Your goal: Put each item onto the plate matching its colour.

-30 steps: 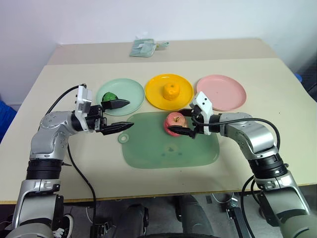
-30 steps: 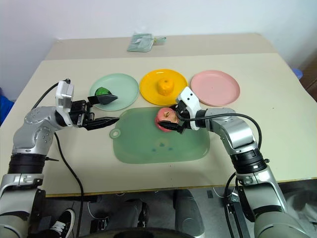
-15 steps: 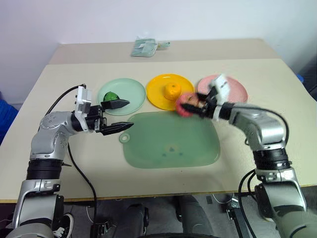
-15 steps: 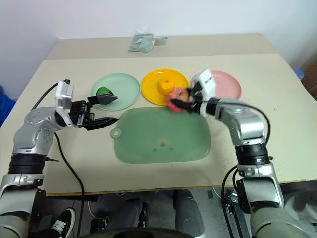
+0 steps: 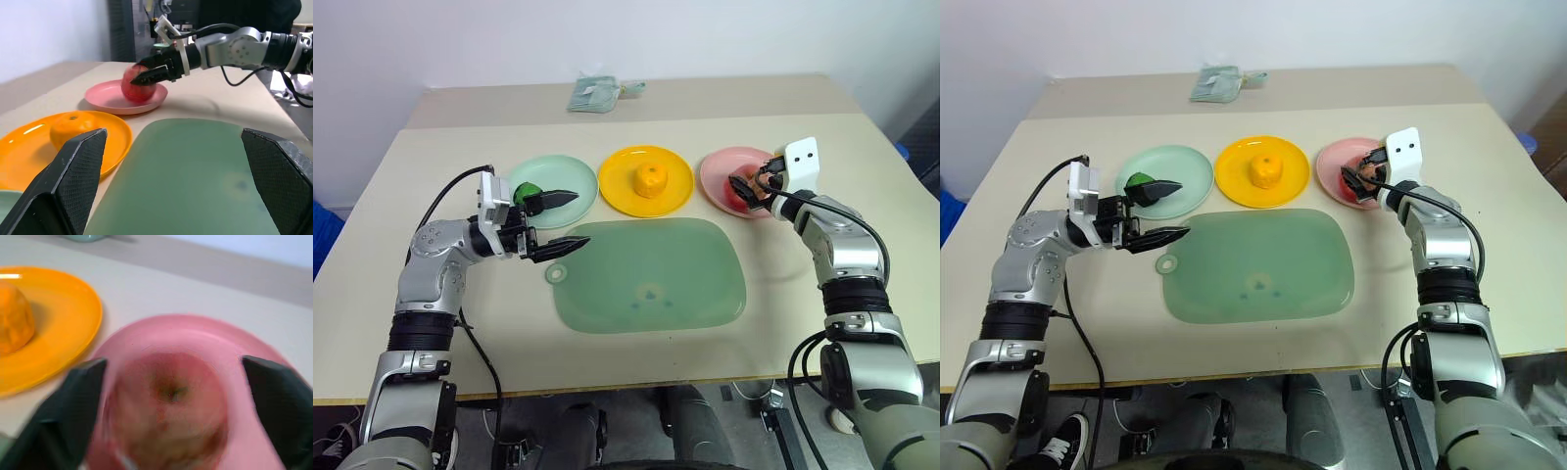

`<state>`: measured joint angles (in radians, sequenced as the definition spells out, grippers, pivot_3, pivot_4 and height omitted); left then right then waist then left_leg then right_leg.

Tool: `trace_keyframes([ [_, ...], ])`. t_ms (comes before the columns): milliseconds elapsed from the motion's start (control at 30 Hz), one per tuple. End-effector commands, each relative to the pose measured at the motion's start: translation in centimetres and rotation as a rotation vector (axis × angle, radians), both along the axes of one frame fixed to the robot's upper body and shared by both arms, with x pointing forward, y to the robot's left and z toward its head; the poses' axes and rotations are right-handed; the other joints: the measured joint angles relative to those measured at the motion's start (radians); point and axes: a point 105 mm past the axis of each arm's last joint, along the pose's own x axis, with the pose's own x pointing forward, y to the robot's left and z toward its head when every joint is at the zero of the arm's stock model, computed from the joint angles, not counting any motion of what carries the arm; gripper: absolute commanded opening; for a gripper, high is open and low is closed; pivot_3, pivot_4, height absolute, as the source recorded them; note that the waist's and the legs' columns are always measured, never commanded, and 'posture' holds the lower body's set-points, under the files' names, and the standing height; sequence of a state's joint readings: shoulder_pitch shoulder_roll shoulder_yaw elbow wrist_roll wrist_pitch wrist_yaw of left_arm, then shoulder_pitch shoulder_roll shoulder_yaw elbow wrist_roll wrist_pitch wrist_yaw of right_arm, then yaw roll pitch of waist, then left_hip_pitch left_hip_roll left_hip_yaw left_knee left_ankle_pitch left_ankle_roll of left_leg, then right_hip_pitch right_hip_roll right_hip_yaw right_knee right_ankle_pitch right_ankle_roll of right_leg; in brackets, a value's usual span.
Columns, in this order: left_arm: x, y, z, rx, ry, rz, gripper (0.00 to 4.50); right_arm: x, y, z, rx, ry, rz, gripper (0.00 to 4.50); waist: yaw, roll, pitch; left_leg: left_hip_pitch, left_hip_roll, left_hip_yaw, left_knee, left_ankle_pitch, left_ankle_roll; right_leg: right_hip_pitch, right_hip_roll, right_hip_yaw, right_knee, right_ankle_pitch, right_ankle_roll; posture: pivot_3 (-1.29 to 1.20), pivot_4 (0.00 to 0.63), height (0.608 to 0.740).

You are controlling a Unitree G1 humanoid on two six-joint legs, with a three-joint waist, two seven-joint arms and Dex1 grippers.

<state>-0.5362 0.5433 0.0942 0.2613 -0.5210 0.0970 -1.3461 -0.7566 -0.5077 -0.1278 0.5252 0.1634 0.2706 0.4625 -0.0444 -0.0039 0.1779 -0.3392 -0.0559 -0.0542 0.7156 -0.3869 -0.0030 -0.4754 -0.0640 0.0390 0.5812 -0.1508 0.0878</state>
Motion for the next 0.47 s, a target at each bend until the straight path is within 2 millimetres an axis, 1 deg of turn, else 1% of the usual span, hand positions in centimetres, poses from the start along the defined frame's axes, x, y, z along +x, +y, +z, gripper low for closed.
trace_keyframes([
  [33,-0.1,0.7,1.1,0.011,-0.045,0.009,4.5,-0.6,1.8,5.8,0.104,-0.202,0.103,4.39,0.0,0.0,0.0,0.0,0.0,0.0,0.0,0.0,0.0,0.0,0.0,0.0,0.0,0.0,0.0,0.0,0.15,0.74],
  [67,-0.1,0.8,1.1,0.011,-0.042,0.01,4.5,-1.2,2.7,6.9,0.189,-0.221,0.174,4.39,0.001,0.0,0.0,0.0,0.0,0.0,0.0,0.0,0.0,0.0,0.0,0.0,0.0,0.0,0.0,0.0,0.15,0.74],
  [100,0.0,1.0,1.2,0.011,-0.037,0.011,4.5,-1.8,3.6,7.8,0.221,-0.249,0.229,4.39,0.001,0.0,0.0,0.0,0.0,-0.001,0.0,0.0,0.0,0.0,0.0,0.0,0.0,0.0,0.0,0.0,0.15,0.74],
  [133,0.0,1.2,1.2,0.017,-0.04,0.012,4.5,-2.8,5.0,8.4,0.218,-0.268,0.318,4.39,0.001,0.0,0.0,0.0,0.0,-0.001,0.0,0.0,0.0,0.0,0.0,0.0,0.0,0.0,0.0,0.0,0.15,0.74],
  [200,0.1,1.7,1.3,0.022,-0.037,0.012,4.5,-5.2,7.8,8.4,0.232,-0.233,0.517,4.39,0.001,0.0,0.0,0.0,0.0,-0.001,0.0,0.0,0.0,0.0,0.0,0.0,0.0,0.0,0.0,0.0,0.15,0.74],
  [233,0.1,1.8,1.3,0.024,-0.031,0.011,4.5,-6.6,8.9,8.2,0.216,-0.222,0.6,4.39,0.001,0.0,0.0,0.0,0.0,-0.001,0.0,0.0,0.0,0.0,0.0,-0.001,0.0,0.0,0.0,0.0,0.15,0.74],
  [267,0.1,1.9,1.2,0.029,-0.03,0.011,4.5,-7.9,9.8,7.8,0.167,-0.221,0.664,4.39,0.005,0.0,0.0,0.0,0.0,-0.002,0.0,0.0,0.0,0.0,0.0,-0.001,0.0,0.0,0.0,0.0,0.15,0.74],
  [333,0.2,1.8,1.2,0.03,-0.031,0.01,4.5,-11.3,11.0,4.5,0.036,-0.096,0.819,4.39,0.016,0.0,0.0,-0.001,0.0,-0.003,0.0,0.0,0.0,0.001,0.0,-0.003,-0.001,0.0,0.0,0.0,0.15,0.74],
  [367,0.1,1.6,1.3,0.032,-0.034,0.007,4.5,-12.4,11.2,3.2,-0.02,-0.055,0.853,4.39,0.027,0.0,0.0,-0.001,0.0,-0.004,0.0,-0.001,0.001,0.001,0.0,-0.003,-0.001,0.0,0.0,0.0,0.15,0.74],
  [400,0.1,1.4,1.4,0.032,-0.037,0.002,4.5,-13.3,11.2,2.1,-0.033,-0.002,0.879,4.39,0.03,0.0,0.0,-0.001,-0.001,-0.003,0.001,-0.001,0.002,0.002,0.0,-0.003,-0.002,0.0,0.0,0.0,0.15,0.74],
  [467,0.1,1.1,1.7,0.032,-0.042,-0.006,4.5,-14.3,11.3,1.0,-0.043,0.059,0.906,4.39,0.031,0.0,0.0,-0.001,-0.001,-0.002,0.003,-0.002,0.003,0.003,-0.001,-0.002,-0.002,0.0,0.0,0.0,0.15,0.74],
])
